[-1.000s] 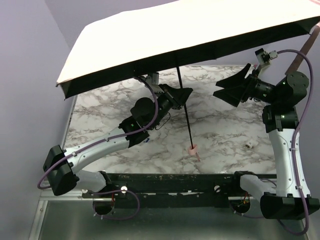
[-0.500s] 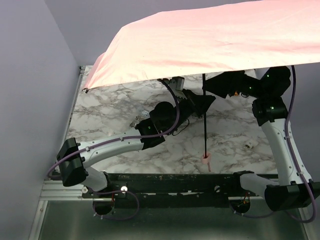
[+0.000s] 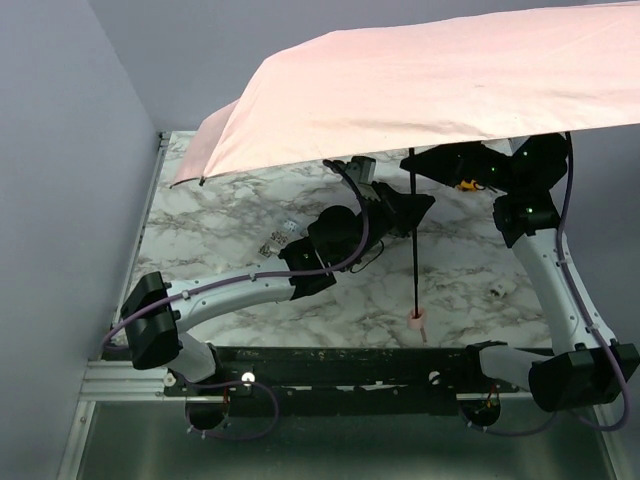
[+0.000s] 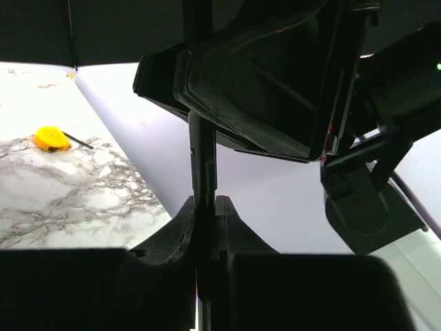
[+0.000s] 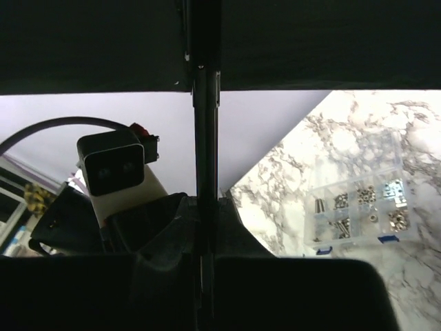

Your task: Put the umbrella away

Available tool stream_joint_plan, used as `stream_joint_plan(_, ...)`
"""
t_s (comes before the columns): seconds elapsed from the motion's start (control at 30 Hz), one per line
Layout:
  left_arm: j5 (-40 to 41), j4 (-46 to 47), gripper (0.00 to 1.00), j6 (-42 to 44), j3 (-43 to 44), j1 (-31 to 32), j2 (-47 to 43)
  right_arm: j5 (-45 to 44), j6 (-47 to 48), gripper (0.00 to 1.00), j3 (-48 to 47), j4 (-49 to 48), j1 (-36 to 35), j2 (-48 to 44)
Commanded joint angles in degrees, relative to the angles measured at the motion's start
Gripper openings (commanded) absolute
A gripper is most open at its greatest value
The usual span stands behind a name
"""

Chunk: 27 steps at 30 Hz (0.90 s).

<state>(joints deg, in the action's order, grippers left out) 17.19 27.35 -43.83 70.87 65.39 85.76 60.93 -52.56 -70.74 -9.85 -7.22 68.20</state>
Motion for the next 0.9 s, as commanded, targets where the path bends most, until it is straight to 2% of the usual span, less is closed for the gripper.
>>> stream_joint_plan(0.0,-6.08,8.29,0.03,3.28,-0.23,0.73,-1.05,4.24,-11.10,0.01,1.97,-13.51,-0.70,-1.00)
stream_joint_plan(0.13,-11.56,19.79,0.56,5.86,-10.99,0.74,-6.41,6.22,-13.84,0.01,0.78,-16.15,-0.64,-2.08)
stream_joint_plan(0.23,-11.97,27.79,0.77,7.71,-19.39,0.50,-11.09,7.87,-13.57,0.01,2.22,-18.02,-0.60,-4.31)
stream_joint_plan(0.33,-13.37,31.14,0.81,7.53,-23.64,-1.37,-14.56,10.01,-11.82,0.01,4.53,-18.11,-0.66,-6.72)
stream_joint_plan(0.5,-16.75,34.18,0.82,5.13,-24.82,-4.79,-17.09,14.26,-6.26,0.01,7.74,-15.43,-0.69,-9.69)
stream_joint_plan(0.73,-20.51,37.43,0.82,2.36,-19.50,-6.23,-13.70,17.41,-3.79,0.01,10.96,-15.33,-0.68,-11.79)
stream_joint_plan(0.87,-21.23,38.24,0.78,-0.20,-15.68,-6.23,-9.83,18.08,-3.62,0.01,11.24,-15.51,-0.69,-12.19)
